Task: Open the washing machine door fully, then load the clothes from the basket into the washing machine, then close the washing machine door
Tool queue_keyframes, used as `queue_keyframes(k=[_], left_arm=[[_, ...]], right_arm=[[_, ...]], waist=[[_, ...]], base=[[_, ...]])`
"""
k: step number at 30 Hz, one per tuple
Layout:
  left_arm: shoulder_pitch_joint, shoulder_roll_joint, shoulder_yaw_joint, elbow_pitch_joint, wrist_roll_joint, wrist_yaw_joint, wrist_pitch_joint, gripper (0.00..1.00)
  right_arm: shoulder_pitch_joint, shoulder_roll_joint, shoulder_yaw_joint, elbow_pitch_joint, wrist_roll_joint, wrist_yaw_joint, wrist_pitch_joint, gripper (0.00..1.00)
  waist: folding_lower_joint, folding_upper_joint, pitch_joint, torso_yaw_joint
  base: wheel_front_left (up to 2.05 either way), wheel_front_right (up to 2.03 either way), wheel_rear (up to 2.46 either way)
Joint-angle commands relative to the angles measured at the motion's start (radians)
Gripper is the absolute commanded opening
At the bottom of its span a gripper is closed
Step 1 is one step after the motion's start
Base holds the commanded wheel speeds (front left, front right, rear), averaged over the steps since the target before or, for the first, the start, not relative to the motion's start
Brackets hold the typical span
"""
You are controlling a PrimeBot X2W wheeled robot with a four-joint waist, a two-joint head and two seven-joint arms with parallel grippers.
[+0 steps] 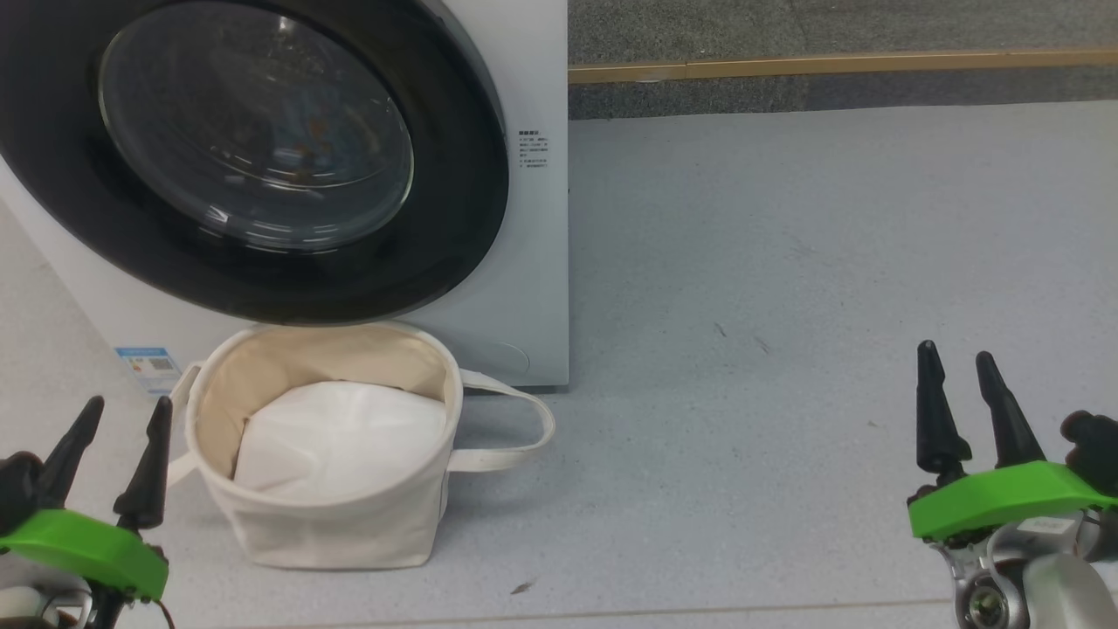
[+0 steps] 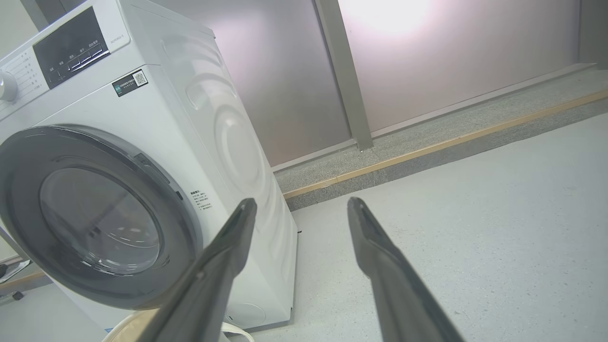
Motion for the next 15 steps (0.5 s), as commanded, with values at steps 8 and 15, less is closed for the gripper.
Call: queue_keyframes(k=[8,15], left_arm=[[-0.042,0.065,0.035,-0.034,0.01,0.005,0.0,1.0],[-0.046,0.069,0.032,-0.03,0.009,0.004,0.0,1.0]], right_arm=[[-0.036,-0.003,0.017,-0.03,0.007,0.0,-0.014,1.0],[-0.041,-0.003,0.015,-0.03,0.008,0.0,-0.014,1.0]], waist=[[0.0001,-0.0001,0.004,-0.003],[0.0001,-0.0001,0.008,-0.008]], base=[[0.0,0.0,0.0],[0.0,0.0,0.0]])
